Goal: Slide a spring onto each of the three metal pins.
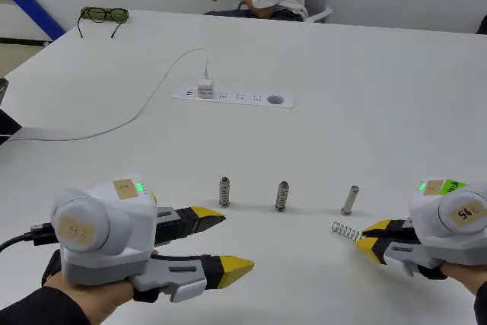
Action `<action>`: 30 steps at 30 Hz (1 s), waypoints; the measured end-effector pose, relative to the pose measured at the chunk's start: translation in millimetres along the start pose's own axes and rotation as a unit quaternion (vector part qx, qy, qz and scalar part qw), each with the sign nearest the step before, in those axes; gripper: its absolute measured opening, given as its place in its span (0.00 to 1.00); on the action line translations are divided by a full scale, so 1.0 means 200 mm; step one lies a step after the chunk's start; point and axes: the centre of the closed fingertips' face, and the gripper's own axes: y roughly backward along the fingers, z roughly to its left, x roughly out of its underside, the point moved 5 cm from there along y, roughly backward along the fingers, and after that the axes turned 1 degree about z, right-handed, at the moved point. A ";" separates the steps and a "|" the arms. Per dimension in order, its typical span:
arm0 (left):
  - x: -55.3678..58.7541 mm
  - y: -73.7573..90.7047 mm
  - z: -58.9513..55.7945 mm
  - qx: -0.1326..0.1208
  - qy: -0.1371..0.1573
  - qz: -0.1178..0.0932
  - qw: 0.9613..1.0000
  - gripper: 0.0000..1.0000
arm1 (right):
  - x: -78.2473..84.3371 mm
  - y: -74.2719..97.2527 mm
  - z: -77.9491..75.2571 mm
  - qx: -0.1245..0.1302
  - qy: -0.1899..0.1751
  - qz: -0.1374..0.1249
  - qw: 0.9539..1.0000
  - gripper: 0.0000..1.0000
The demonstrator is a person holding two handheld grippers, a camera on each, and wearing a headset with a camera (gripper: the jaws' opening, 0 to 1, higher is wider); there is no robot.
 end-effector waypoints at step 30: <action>-0.04 -0.07 -0.02 0.026 -0.034 0.012 0.999 0.43 | -0.26 0.05 0.24 -0.096 0.054 -0.038 0.993 0.11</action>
